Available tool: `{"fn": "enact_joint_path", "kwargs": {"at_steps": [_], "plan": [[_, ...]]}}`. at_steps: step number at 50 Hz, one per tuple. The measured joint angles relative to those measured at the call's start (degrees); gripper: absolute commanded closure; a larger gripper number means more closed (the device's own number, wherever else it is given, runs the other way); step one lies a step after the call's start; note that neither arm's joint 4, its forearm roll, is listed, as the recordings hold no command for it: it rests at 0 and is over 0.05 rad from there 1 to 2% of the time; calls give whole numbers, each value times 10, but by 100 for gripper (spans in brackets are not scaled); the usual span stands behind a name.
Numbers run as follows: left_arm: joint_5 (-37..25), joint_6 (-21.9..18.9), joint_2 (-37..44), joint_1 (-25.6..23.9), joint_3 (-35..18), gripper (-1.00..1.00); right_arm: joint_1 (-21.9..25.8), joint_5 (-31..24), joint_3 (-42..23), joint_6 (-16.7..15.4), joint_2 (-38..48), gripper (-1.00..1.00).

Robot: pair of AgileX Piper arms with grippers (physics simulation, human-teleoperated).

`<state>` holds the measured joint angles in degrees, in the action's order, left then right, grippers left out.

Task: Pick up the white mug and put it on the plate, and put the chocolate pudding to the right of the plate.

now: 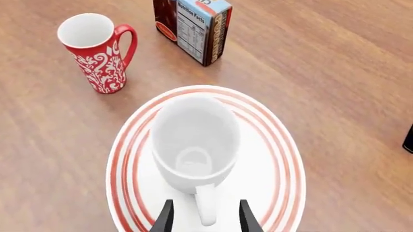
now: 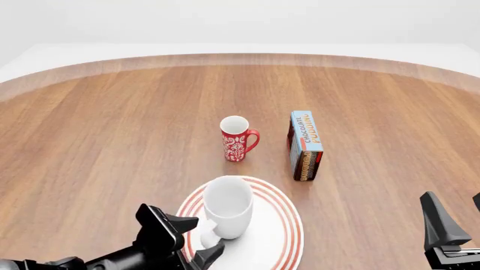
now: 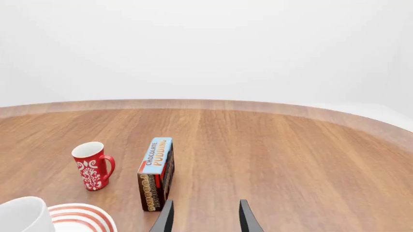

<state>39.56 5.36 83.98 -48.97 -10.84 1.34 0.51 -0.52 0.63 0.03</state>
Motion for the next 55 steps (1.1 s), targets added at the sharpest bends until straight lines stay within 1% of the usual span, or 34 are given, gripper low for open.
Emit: {"fn": "enact_joint_path", "kwargs": {"at_steps": [11, 24, 46, 55], "plan": [[-19, -2, -21, -3, -1, -100, 0, 0, 0, 0, 0, -100], [-68, -9, -89, 3, 3, -100, 0, 0, 0, 0, 0, -100], [-200, -23, -253, 2, -10, -100, 0, 0, 0, 0, 0, -100], [-273, -34, -360, 36, -16, -100, 0, 0, 0, 0, 0, -100]]}}
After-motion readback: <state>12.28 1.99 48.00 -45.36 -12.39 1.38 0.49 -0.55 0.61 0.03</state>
